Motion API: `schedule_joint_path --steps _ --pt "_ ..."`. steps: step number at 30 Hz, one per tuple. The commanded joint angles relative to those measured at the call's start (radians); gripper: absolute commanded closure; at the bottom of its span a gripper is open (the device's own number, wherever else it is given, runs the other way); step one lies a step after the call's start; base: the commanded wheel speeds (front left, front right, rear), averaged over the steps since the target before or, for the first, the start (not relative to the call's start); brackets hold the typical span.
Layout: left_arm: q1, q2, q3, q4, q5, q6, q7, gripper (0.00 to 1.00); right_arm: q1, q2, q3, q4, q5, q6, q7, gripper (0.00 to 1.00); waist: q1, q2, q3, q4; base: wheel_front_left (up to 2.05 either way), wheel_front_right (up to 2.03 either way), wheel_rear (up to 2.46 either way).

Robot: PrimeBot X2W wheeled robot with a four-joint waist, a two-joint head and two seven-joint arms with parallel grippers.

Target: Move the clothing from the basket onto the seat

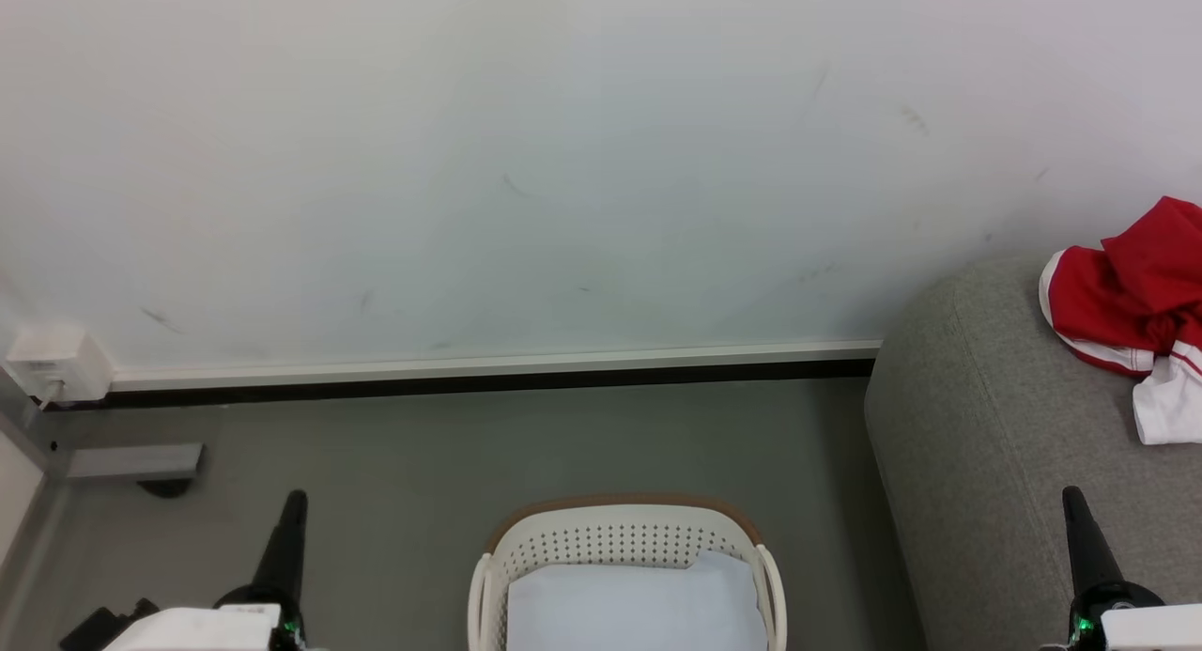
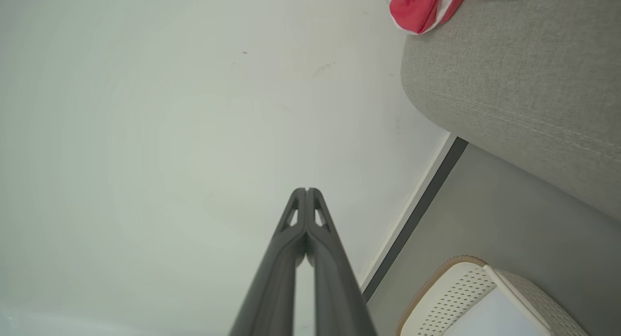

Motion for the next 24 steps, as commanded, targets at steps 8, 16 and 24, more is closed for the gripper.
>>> schedule_joint_path --steps 8,16,24 --pt "-0.022 0.0 0.013 -0.01 -0.078 -0.009 0.02 1.0 -0.026 -0.017 0.003 -0.01 0.085 -0.002 0.012 1.0 0.0 -0.0001 0.004 0.001 0.0 0.0 0.0" --pt "-0.029 -0.002 0.019 -0.013 -0.127 -0.011 0.034 1.0 -0.032 -0.025 0.007 -0.01 0.146 -0.002 0.016 1.0 0.0 -0.0001 0.008 0.003 0.0 0.0 0.0" --pt "-0.035 -0.004 0.024 -0.017 -0.18 -0.014 0.049 1.0 -0.042 -0.032 0.011 -0.011 0.211 -0.002 0.024 1.0 0.0 -0.0001 0.012 0.004 0.0 0.0 0.0"
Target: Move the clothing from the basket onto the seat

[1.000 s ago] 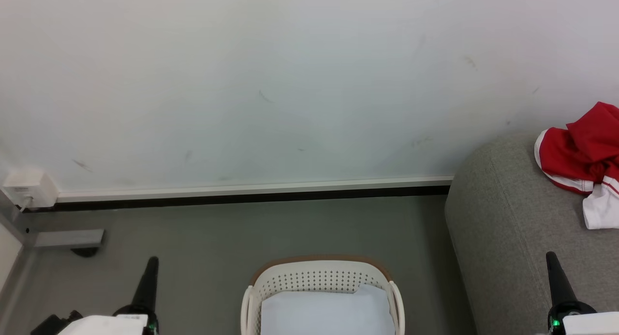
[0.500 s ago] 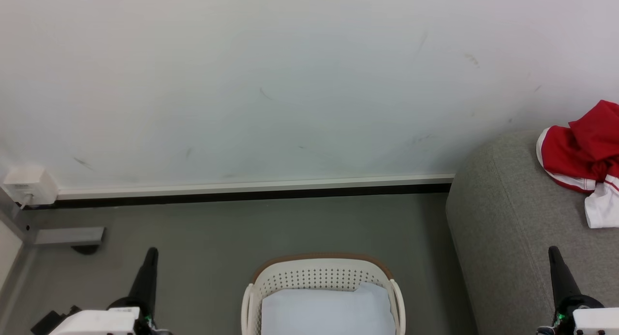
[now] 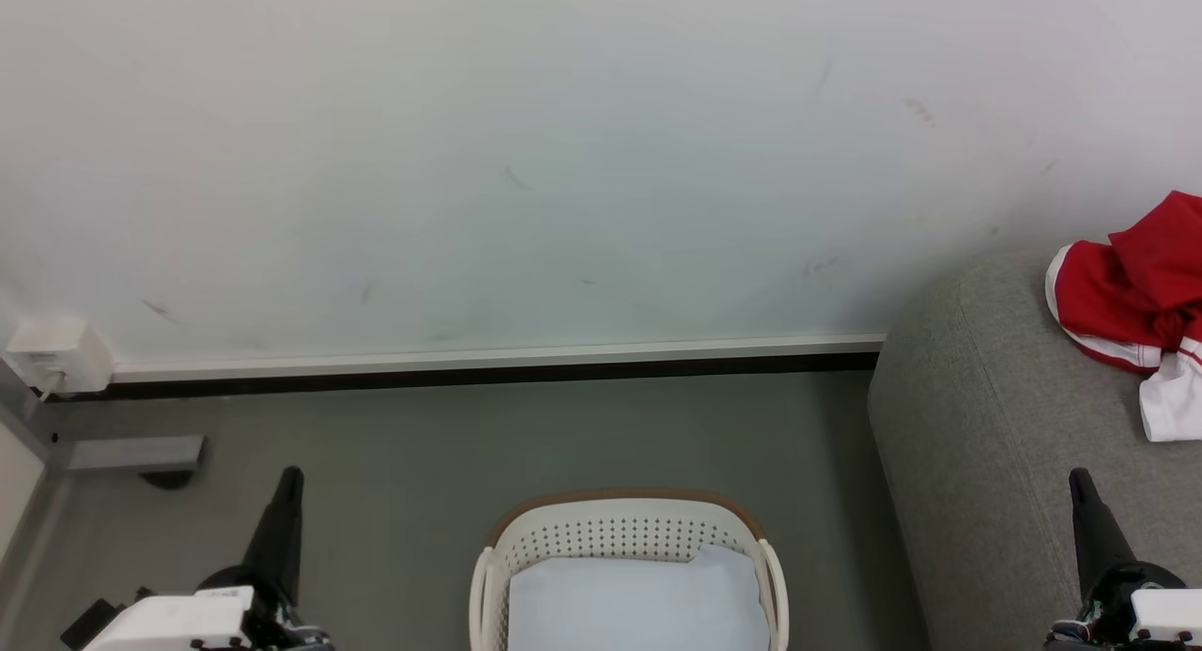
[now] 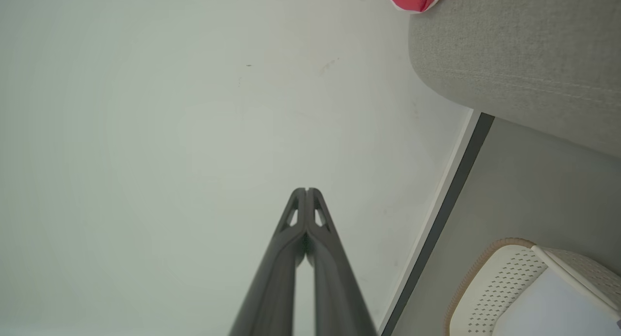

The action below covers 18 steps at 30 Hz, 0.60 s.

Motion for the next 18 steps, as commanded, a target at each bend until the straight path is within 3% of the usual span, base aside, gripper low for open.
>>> schedule_joint_path --steps 1,18 --pt "-0.011 0.002 0.005 -0.003 -0.014 -0.006 0.006 1.0 -0.016 -0.007 -0.001 -0.005 0.017 -0.002 0.007 1.0 0.0 -0.0001 0.0 0.0 0.0 0.0 0.0" --pt "-0.012 0.001 0.007 -0.004 -0.037 -0.007 0.011 1.0 -0.015 -0.02 0.014 -0.007 0.047 -0.002 -0.004 1.0 0.0 -0.0001 0.002 0.001 0.0 0.0 0.0"
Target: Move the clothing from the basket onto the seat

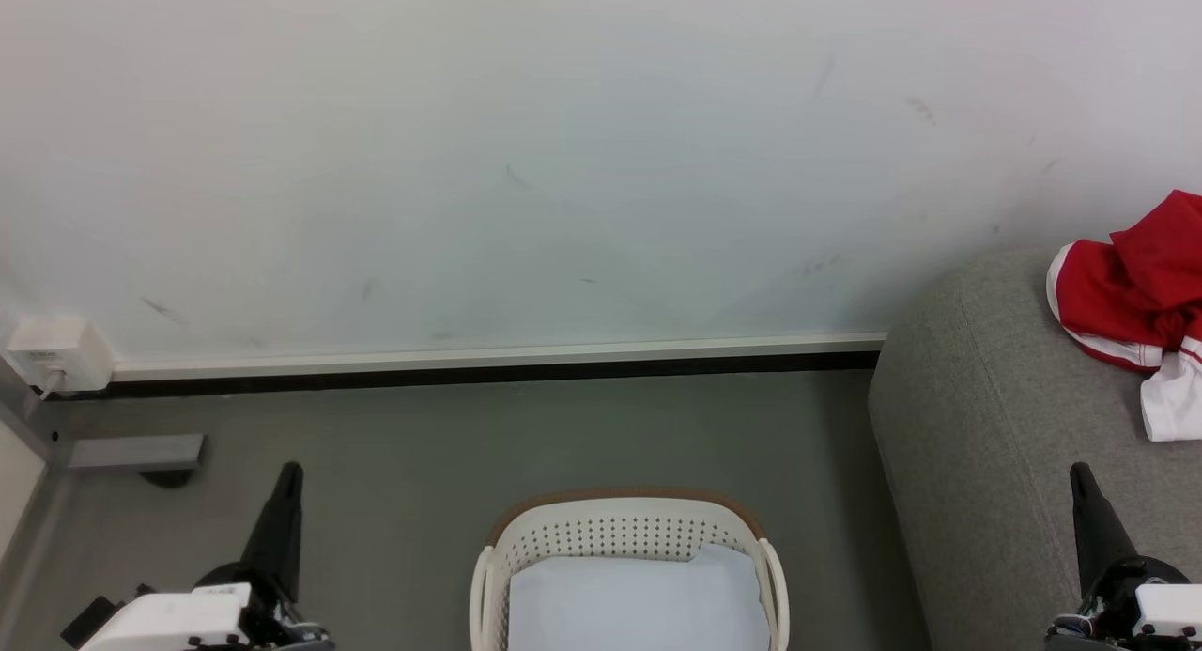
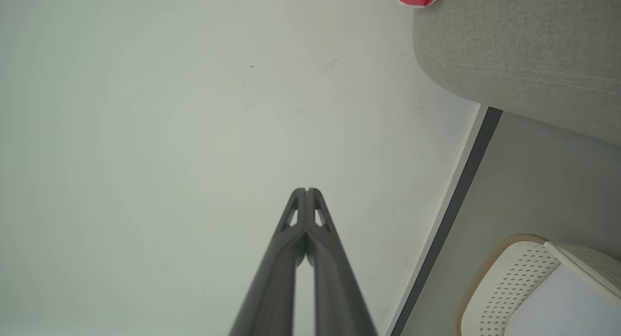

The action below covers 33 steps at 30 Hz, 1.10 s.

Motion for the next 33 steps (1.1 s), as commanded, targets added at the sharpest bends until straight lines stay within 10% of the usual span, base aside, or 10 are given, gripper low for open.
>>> schedule_joint_path --steps 1,33 --pt "-0.007 0.002 0.003 -0.002 -0.015 -0.005 0.004 1.0 -0.007 -0.009 0.002 -0.003 0.001 -0.002 -0.003 1.0 -0.0001 0.0 0.0 0.0 0.0 0.0 0.0" --pt "-0.007 0.002 0.003 -0.002 -0.014 -0.005 0.004 1.0 -0.006 -0.028 0.029 -0.009 0.029 -0.002 -0.025 1.0 -0.0001 0.0 0.0 0.0 0.0 0.0 0.0"
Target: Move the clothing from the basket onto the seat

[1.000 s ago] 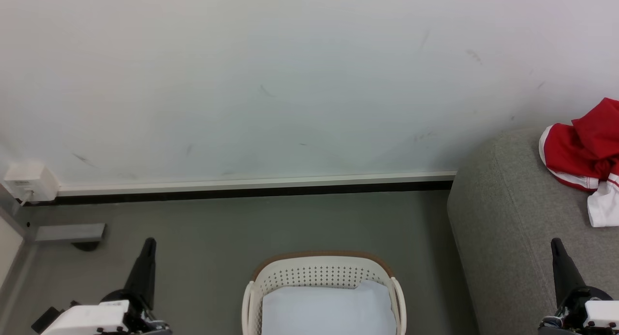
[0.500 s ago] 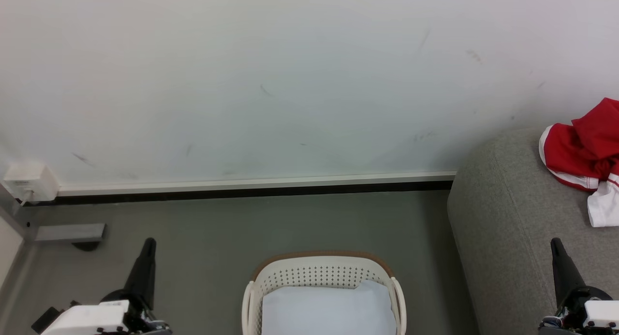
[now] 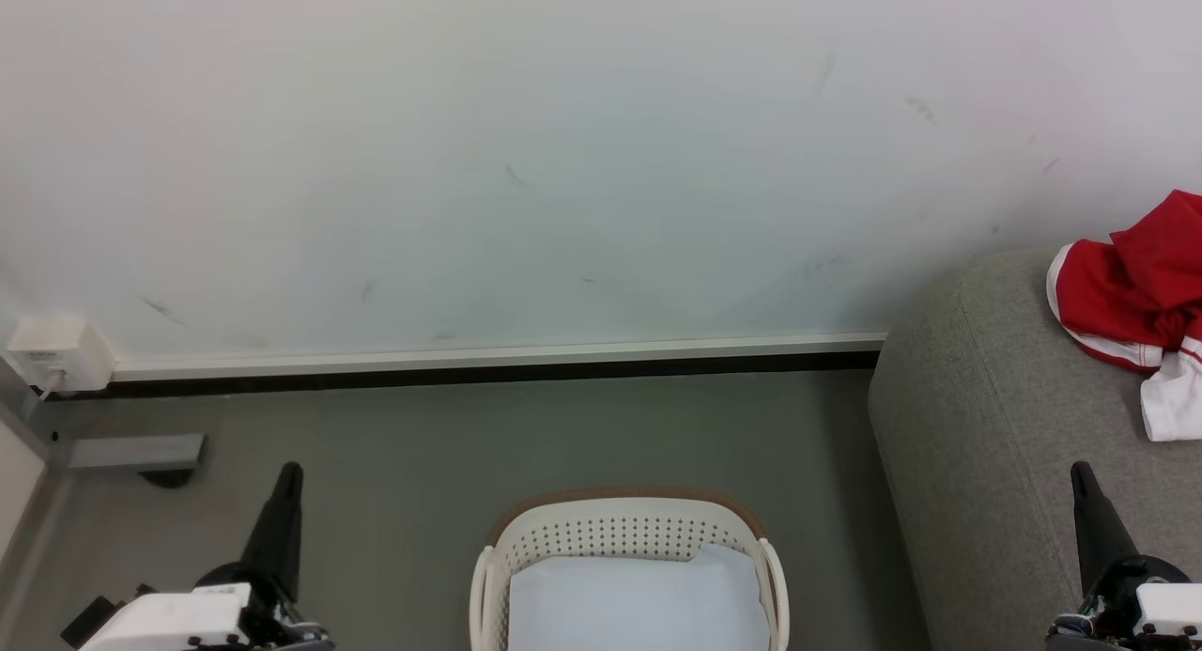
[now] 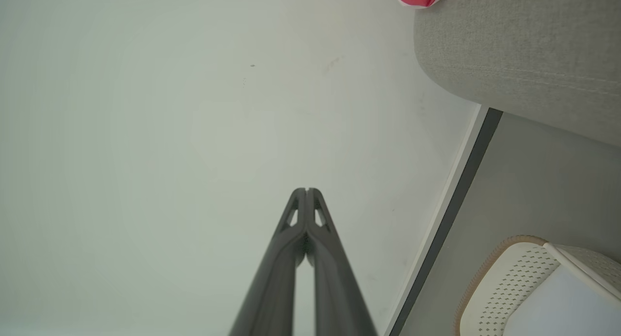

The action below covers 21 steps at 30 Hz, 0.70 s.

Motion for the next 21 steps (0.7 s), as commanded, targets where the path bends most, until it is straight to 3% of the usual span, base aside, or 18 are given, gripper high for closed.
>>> schedule_joint_path --steps 1,21 --pt "-0.007 0.002 0.003 -0.002 -0.014 -0.005 0.004 1.0 -0.006 -0.008 0.002 -0.003 0.012 -0.002 -0.003 1.0 0.0 0.0 0.0 0.0 0.0 0.0 0.0" --pt "-0.007 0.002 0.003 -0.002 -0.014 -0.005 0.004 1.0 -0.006 -0.02 0.018 -0.007 0.025 -0.002 -0.017 1.0 0.0 0.0 0.0 0.0 0.0 0.0 0.0"
